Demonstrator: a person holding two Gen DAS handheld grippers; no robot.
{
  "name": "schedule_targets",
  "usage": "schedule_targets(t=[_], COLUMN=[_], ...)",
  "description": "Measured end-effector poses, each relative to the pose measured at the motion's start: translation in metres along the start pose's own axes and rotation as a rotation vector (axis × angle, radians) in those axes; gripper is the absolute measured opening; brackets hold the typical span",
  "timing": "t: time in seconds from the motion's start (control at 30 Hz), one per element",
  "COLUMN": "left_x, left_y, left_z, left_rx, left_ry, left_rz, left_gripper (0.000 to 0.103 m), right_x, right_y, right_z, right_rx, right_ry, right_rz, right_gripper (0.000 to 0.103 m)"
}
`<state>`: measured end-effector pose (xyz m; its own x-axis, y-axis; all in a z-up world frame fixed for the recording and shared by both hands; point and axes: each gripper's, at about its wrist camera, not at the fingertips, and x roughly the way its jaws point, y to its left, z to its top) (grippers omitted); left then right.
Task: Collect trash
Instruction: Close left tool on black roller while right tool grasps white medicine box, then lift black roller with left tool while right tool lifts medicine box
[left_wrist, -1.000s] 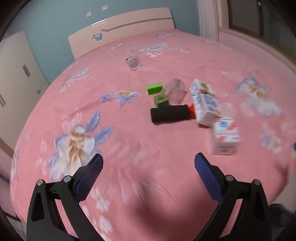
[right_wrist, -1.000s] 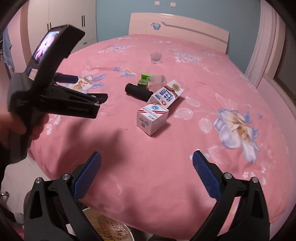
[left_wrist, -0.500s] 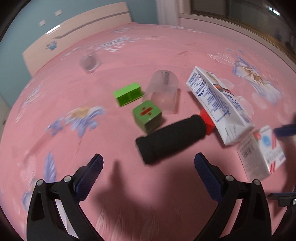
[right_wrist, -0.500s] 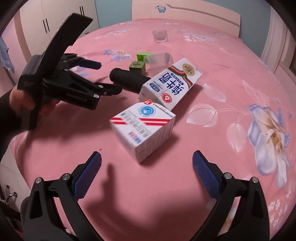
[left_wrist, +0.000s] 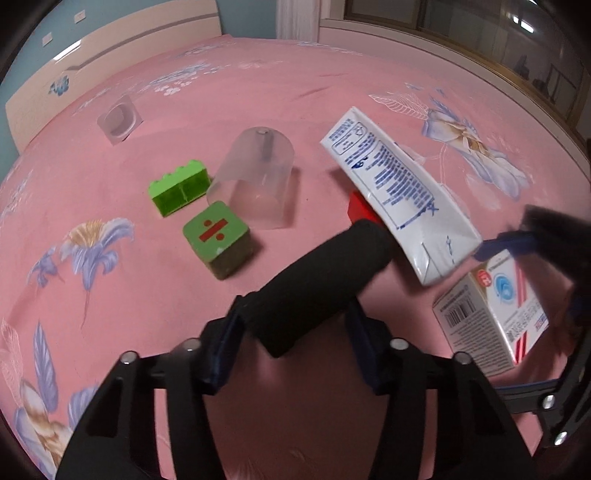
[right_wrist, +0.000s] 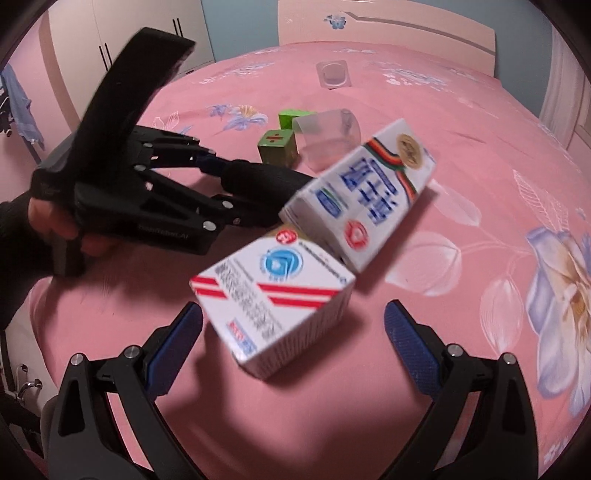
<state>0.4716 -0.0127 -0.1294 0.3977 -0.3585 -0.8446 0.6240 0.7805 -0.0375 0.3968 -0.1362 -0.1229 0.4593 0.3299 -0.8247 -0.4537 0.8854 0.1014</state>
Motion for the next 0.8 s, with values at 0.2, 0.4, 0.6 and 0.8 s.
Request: schedule_targets(t=[0.2, 0.4, 0.6, 0.8], left_x=[-0.008, -0.01, -0.003, 0.002], left_y=[0.001, -0.008, -0.015, -0.003], left_z=[-0.003, 0.0, 0.014, 0.019], left_rx=[-0.089, -0.087, -0.079, -0.121], left_ry=[0.014, 0.009, 0.001, -0.014], left_rz=[-0.031, -0.018, -0.03, -0.016], left_gripper=[0.04, 0.039, 0.038, 0.04], right_x=[0.004, 0.005, 0.005, 0.003], right_y=[0.0, -0.002, -0.008, -0.009], right_z=[0.005, 0.007, 0.005, 0.002], right_rx=[0.028, 0.069, 0.082, 0.066], right_ry=[-0.014, -0.014, -0.024, -0.021], right_rz=[0.028, 0.051, 0.066, 0.054], right_gripper=[0.084, 0.07, 0.069, 0.069])
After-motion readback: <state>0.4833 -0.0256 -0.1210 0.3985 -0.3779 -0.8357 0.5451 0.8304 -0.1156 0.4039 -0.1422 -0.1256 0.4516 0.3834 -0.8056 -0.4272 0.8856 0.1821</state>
